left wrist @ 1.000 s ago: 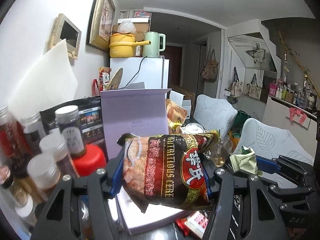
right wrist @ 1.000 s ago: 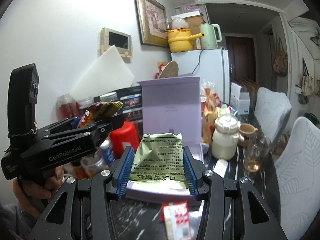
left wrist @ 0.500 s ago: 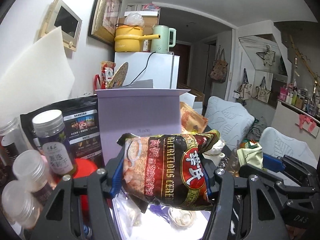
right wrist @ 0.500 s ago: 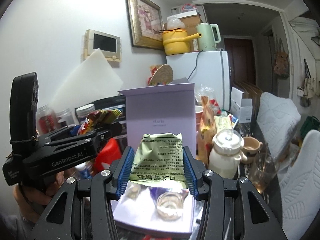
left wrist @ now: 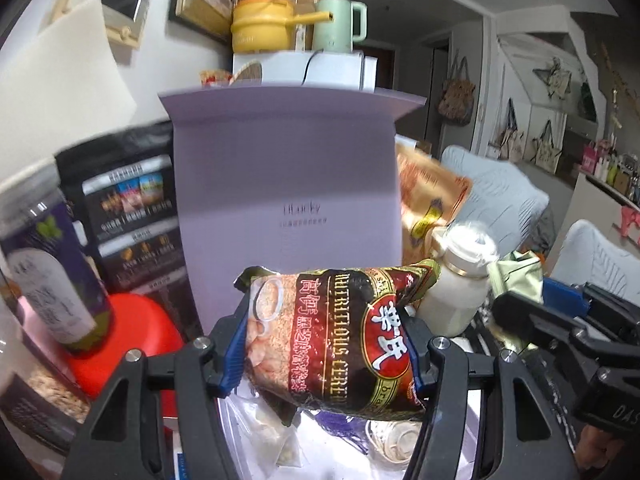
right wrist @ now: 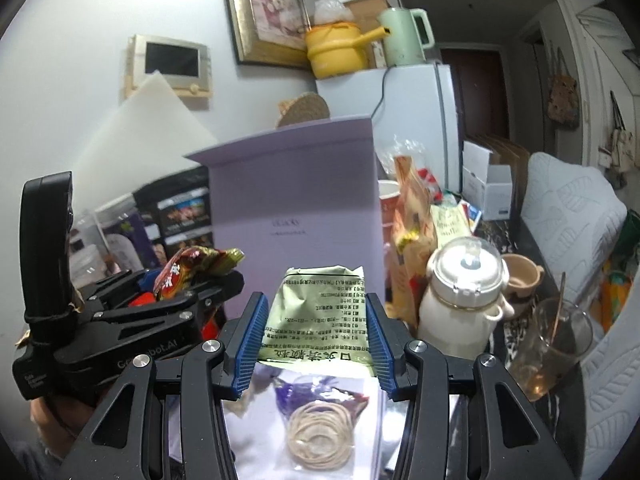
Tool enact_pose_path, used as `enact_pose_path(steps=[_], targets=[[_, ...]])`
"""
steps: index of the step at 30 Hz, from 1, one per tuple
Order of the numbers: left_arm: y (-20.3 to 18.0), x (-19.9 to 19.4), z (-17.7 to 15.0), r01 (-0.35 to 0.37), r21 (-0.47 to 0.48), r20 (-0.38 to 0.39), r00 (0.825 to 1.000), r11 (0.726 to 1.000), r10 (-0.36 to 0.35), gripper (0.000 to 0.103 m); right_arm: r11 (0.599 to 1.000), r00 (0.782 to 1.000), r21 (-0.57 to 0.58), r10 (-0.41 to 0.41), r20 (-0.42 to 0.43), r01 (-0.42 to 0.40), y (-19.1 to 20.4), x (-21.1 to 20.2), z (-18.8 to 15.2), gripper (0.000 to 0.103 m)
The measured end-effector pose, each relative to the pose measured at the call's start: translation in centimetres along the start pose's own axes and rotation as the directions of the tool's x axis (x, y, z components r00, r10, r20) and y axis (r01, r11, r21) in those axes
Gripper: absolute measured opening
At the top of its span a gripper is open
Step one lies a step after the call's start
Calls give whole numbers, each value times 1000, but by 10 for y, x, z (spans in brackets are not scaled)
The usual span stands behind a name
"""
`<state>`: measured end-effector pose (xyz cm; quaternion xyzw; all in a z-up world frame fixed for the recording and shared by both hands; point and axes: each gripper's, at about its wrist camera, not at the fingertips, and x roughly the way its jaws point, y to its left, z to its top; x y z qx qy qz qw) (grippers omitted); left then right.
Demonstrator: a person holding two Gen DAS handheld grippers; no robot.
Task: Organize soft objects
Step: 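Lift and carry the snack bag and sachet over the lavender box, then lower the snack bag and sachet into the box and open both tools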
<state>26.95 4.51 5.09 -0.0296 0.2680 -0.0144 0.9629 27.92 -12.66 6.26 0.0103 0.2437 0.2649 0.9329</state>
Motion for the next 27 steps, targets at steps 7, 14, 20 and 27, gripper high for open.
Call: enact_pose_path(steps=[7,14,20,27], targets=[[-4,24,-10,-32,24,-68,997,999,34,60,1000,997,-3,-26,-74,26,-8,23,-10,48],[-5,47,-18,-51,55,-142,988,997,58,60,999,990,-3,-33,-140,33,-12,47,-20,48],[0,66,-23,-66,45,-219,973,997,74,60,999,977,27,-17,-212,24,-18,72,-33,48],[-2,83,-33,-80,59,-283,955,995,93,60,999,967,34,-21,-254,31,-21,84,-42,48]])
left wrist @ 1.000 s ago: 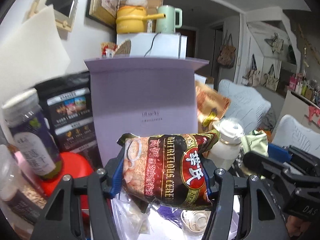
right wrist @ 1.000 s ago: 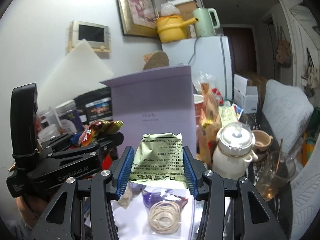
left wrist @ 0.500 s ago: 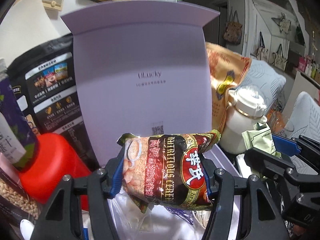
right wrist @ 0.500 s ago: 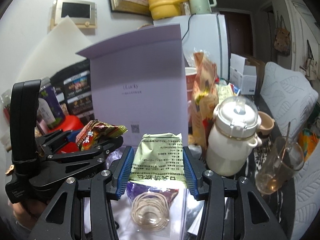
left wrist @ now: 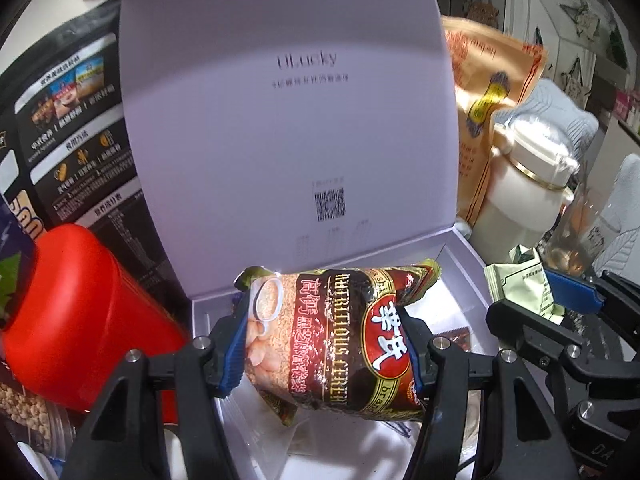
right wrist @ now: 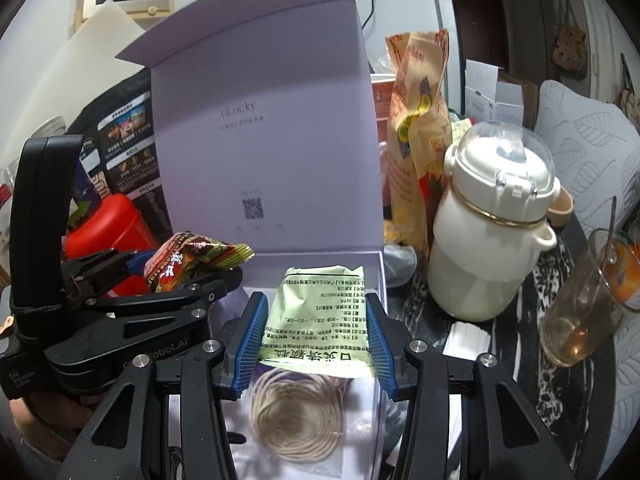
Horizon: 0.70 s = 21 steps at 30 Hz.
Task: Organize soft objects
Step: 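Lower the snack bag and sachet into the box and open both tools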
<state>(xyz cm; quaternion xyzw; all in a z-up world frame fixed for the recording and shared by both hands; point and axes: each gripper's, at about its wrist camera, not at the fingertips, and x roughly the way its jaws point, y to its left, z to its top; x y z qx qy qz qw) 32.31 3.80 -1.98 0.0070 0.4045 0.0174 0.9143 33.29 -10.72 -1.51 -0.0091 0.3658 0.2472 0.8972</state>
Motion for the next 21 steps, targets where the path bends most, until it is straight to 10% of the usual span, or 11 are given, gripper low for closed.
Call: enact_pose_path(steps=[21], targets=[[-15,55,9,-42,15,-148,988,999,43,62,996,991,-52,-76,-111,71,8,42,-14,50]])
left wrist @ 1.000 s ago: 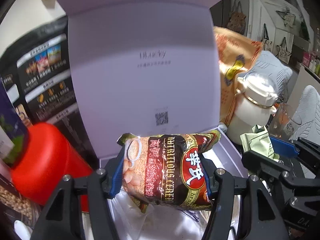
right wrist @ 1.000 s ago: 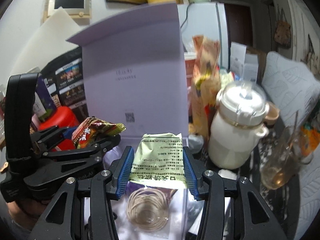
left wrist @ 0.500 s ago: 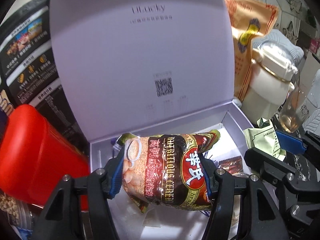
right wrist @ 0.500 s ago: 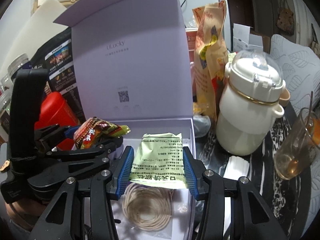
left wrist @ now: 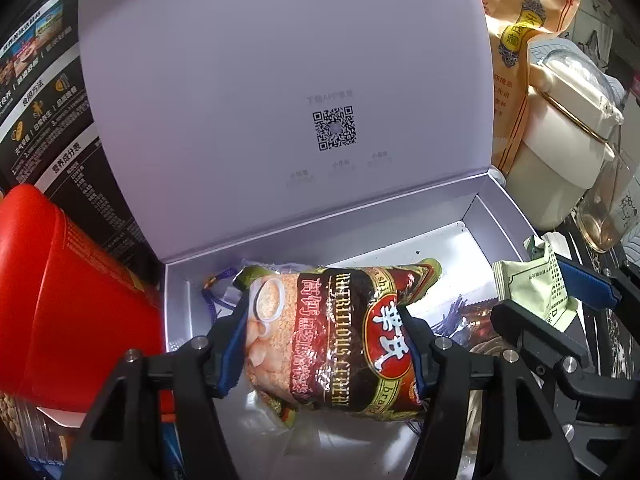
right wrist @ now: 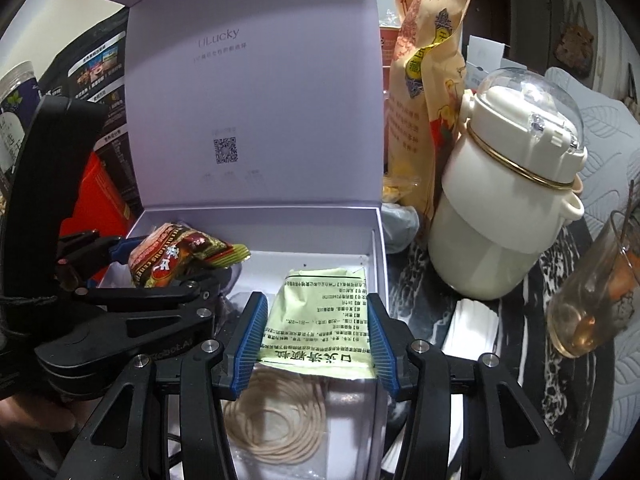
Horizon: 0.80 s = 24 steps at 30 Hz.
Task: Organize soft objects
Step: 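Lower the snack bag and sachet into the box and open both tools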
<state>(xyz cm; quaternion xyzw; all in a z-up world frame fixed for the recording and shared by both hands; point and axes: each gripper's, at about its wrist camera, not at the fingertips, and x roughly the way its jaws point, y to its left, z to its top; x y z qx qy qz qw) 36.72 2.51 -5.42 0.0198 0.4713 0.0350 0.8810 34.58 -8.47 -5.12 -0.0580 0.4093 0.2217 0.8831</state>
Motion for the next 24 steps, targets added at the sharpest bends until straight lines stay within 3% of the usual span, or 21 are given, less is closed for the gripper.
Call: enact_pose_path(steps=[5,13,18,24], targets=[[1,7,5,14,-4,-40,999,1000,-14,66,1000,1000,2,-9,-13,9,-4,-1,0,51],[2,4,12,33,-25,-25,999,999,-33,67,1000,1000,4,-11,4,11,-7,-15,3,60],[5,-4,15,78,-51,-15,997,996,-79,68,1000,999,7,-22,39,22,-6,-33,4,61],[7,-25,10,73,-60,31,997,996,-71,68,999,996,-8,-52,73,53,-4,-62,7,61]])
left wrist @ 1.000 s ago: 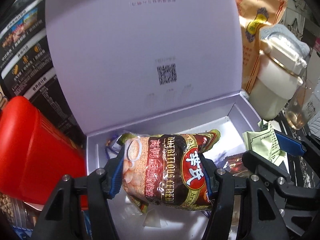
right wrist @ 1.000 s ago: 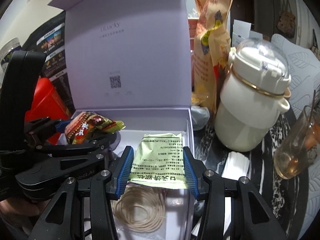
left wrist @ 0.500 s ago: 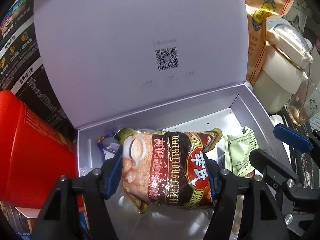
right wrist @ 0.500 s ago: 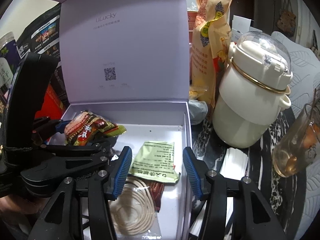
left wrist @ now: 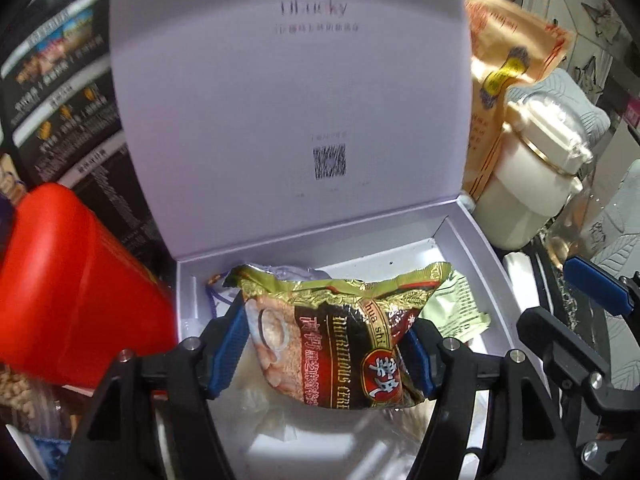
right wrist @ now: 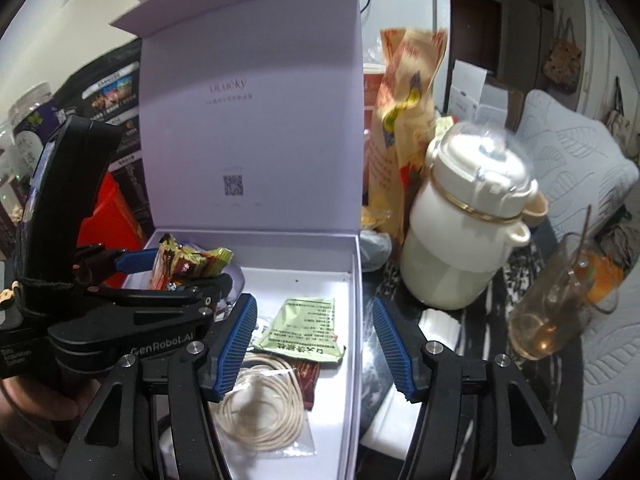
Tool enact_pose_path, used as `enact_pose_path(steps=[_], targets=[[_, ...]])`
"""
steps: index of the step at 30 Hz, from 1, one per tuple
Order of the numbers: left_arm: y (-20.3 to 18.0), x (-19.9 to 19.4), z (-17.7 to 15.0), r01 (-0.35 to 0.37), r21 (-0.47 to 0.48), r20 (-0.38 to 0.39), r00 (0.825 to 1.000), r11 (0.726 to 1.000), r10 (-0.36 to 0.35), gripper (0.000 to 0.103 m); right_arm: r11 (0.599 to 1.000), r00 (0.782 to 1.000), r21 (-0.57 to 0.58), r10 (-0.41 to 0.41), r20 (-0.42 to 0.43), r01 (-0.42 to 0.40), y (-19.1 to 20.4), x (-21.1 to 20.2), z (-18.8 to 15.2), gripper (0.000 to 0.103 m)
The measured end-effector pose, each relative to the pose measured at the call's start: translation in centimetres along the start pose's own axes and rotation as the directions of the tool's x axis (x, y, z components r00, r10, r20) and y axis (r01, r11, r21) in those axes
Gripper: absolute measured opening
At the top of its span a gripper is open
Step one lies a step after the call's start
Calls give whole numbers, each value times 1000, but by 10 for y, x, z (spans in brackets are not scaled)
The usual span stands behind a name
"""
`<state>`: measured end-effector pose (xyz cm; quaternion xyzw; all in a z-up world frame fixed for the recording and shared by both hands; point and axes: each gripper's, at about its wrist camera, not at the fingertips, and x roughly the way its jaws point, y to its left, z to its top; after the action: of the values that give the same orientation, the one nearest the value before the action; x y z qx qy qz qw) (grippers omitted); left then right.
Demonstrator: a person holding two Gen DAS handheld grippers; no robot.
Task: Organize soft objects
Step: 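Lower the snack bag and sachet into the box and open both tools, then withdraw both tools from the box toward the red-white packet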
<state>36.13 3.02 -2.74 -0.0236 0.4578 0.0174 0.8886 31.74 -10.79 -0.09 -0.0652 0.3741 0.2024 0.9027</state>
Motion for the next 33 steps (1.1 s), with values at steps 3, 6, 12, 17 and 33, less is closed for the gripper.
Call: enact_pose_path(steps=[3,6,12,17,33], targets=[[-5,-17,-5,-7,13,33,999,1000,6,68,1000,1000,-4,-8,21,8,2,-12,2,61],[-9,-32,-13,-11,24,55,998,1000,10,82,1000,999,1,-20,44,20,4,-24,4,62],[-11,-70,-12,-33,20,135,990,999,30,100,999,993,9,-52,102,51,2,-57,6,69],[-13,-109,-8,-36,26,185,982,999,31,100,998,988,19,-69,140,67,0,-85,7,69],[-14,-224,-53,-35,52,338,941,998,15,100,997,952,-3,-76,296,81,27,-185,-12,75]])
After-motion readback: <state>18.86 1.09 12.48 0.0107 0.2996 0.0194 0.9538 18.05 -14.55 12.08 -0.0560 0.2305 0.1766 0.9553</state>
